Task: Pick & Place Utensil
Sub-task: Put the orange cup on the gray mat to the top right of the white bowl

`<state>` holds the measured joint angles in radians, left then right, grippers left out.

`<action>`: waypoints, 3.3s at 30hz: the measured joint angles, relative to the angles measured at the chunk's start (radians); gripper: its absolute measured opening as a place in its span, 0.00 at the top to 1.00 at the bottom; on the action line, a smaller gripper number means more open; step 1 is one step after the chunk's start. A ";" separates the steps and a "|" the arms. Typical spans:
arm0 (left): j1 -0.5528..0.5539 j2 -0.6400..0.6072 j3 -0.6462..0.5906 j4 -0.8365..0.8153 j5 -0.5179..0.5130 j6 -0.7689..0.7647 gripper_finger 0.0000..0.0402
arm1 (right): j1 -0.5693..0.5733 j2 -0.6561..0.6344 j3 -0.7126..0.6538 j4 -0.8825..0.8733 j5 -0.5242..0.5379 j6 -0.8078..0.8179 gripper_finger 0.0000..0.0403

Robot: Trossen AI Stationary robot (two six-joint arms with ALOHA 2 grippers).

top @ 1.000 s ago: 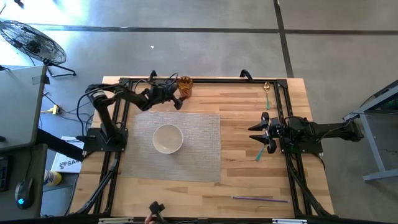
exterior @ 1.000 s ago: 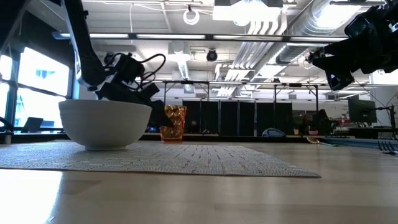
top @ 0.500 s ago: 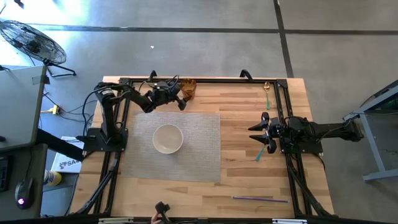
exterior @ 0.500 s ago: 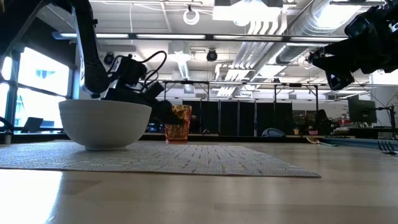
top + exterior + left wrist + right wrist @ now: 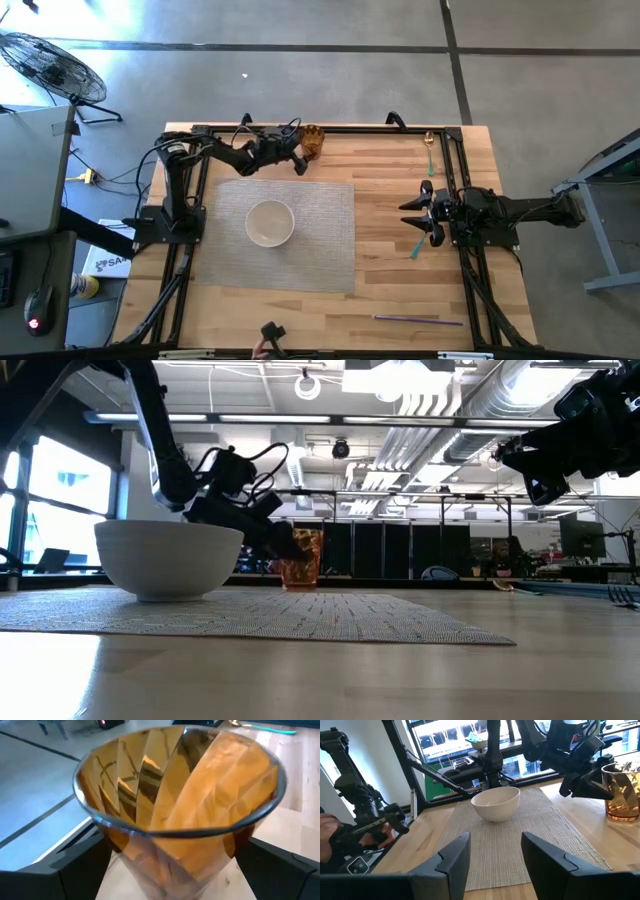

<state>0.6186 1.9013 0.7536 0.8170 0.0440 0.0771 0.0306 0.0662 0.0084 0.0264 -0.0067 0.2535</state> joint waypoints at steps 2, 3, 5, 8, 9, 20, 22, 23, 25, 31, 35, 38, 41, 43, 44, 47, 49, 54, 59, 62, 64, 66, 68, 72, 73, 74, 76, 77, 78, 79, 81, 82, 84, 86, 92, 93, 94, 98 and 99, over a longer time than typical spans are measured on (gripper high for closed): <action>-0.003 0.000 0.000 0.000 0.013 -0.002 0.01 | 0.000 0.000 0.000 0.000 0.000 0.000 0.58; -0.004 0.000 0.000 0.001 0.023 -0.002 0.01 | 0.000 0.000 0.000 0.000 0.000 0.000 0.58; -0.005 0.000 0.000 0.007 0.054 -0.002 0.01 | 0.000 0.000 0.000 0.000 0.000 0.000 0.58; -0.005 0.000 0.000 0.019 0.077 -0.005 0.01 | 0.000 0.000 0.000 0.000 0.000 0.000 0.58; -0.005 0.000 0.000 0.018 0.076 -0.004 0.01 | 0.000 0.000 0.000 0.000 0.000 0.000 0.58; -0.004 0.000 0.000 0.024 0.074 -0.006 0.01 | 0.000 0.000 0.000 0.000 0.000 0.000 0.58; -0.004 0.000 0.000 0.024 0.074 -0.002 0.01 | 0.000 0.000 0.000 0.000 0.000 0.000 0.58; -0.004 0.000 0.000 0.025 0.074 0.001 0.01 | 0.000 0.000 0.000 0.000 0.000 0.000 0.58; -0.004 0.000 0.000 0.031 0.074 0.007 0.01 | 0.000 0.000 0.000 0.000 0.000 0.000 0.58; -0.018 0.001 0.000 0.048 0.080 0.028 0.08 | 0.000 0.000 0.000 0.000 0.000 0.000 0.58; -0.019 0.001 0.000 0.047 0.084 0.029 0.13 | 0.000 0.000 0.000 0.000 0.000 0.000 0.58; -0.021 0.001 0.000 0.046 0.087 0.028 0.12 | 0.000 0.000 0.000 0.000 0.000 0.000 0.58; -0.032 -0.005 0.000 0.041 0.104 0.024 0.11 | 0.000 0.000 0.000 0.000 0.000 0.000 0.58; -0.045 -0.015 -0.001 0.040 0.104 0.026 0.11 | 0.000 0.000 0.000 0.000 0.000 0.000 0.58; -0.052 -0.023 -0.001 0.038 0.105 0.028 0.12 | 0.000 0.000 0.000 0.000 0.000 0.000 0.58; -0.072 -0.051 -0.001 0.018 0.121 0.033 0.11 | 0.000 0.000 0.000 0.000 0.000 0.000 0.58; -0.085 -0.073 -0.001 -0.010 0.146 0.037 0.11 | 0.000 0.000 0.000 0.000 0.000 0.000 0.58; -0.123 -0.100 -0.001 -0.067 0.227 0.052 0.11 | 0.000 0.000 0.000 0.000 0.000 0.000 0.58; -0.160 -0.100 -0.001 -0.069 0.355 0.055 0.11 | 0.000 0.000 0.000 0.000 0.000 0.000 0.58; -0.186 -0.100 -0.001 -0.050 0.377 0.054 0.11 | 0.000 0.000 0.000 0.000 0.000 0.000 0.58; -0.200 -0.100 -0.001 -0.036 0.361 0.054 0.11 | 0.000 0.000 0.000 0.000 0.000 0.000 0.58; -0.213 -0.089 -0.001 -0.020 0.335 0.060 0.11 | 0.000 0.000 0.000 0.000 0.000 0.000 0.58; -0.223 -0.083 -0.001 -0.008 0.334 0.065 0.11 | 0.000 0.000 0.000 0.000 0.000 0.000 0.58; -0.243 -0.083 0.053 -0.078 0.335 0.067 0.11 | 0.000 0.000 0.000 0.000 0.000 0.000 0.58; -0.245 -0.083 0.073 -0.118 0.334 0.073 0.11 | 0.000 0.000 0.000 0.000 0.000 0.000 0.58; -0.250 -0.081 0.092 -0.155 0.332 0.078 0.11 | 0.000 0.000 0.000 0.000 0.000 0.000 0.58; -0.261 -0.062 0.136 -0.192 0.324 0.094 0.11 | 0.000 0.000 0.000 0.000 0.000 0.000 0.58; -0.266 -0.055 0.145 -0.205 0.321 0.095 0.11 | 0.000 0.000 0.000 0.000 0.000 0.000 0.58; -0.270 -0.047 0.149 -0.213 0.321 0.095 0.11 | 0.000 0.000 0.000 0.000 0.000 0.000 0.58; -0.275 -0.035 0.152 -0.209 0.318 0.094 0.11 | 0.000 0.000 0.000 0.000 0.000 0.000 0.58; -0.283 -0.017 0.151 -0.215 0.308 0.091 0.11 | 0.000 0.000 0.000 0.000 0.000 0.000 0.58; -0.284 -0.011 0.151 -0.215 0.304 0.091 0.11 | 0.000 0.000 0.000 0.000 0.000 0.000 0.58; -0.288 -0.002 0.151 -0.200 0.294 0.077 0.11 | 0.000 0.000 0.000 0.000 0.000 0.000 0.58; -0.292 -0.001 0.151 -0.200 0.291 0.066 0.11 | 0.000 0.000 0.000 0.000 0.000 0.000 0.58; -0.293 -0.001 0.151 -0.214 0.289 0.049 0.10 | 0.000 0.000 0.000 0.000 0.000 0.000 0.58; -0.293 -0.001 0.151 -0.223 0.294 0.050 0.08 | 0.000 0.000 0.000 0.000 0.000 0.000 0.58; -0.292 -0.001 0.151 -0.229 0.298 0.050 0.07 | 0.000 0.000 0.000 0.000 0.000 0.000 0.58; -0.292 -0.001 0.151 -0.248 0.306 0.049 0.02 | 0.000 0.000 0.000 0.000 0.000 0.000 0.58; -0.292 -0.001 0.151 -0.252 0.305 0.049 0.03 | 0.000 0.000 0.000 0.000 0.000 0.000 0.58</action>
<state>0.3261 1.9007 0.9051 0.5652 0.3489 0.1266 0.0307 0.0658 0.0086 0.0265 -0.0067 0.2535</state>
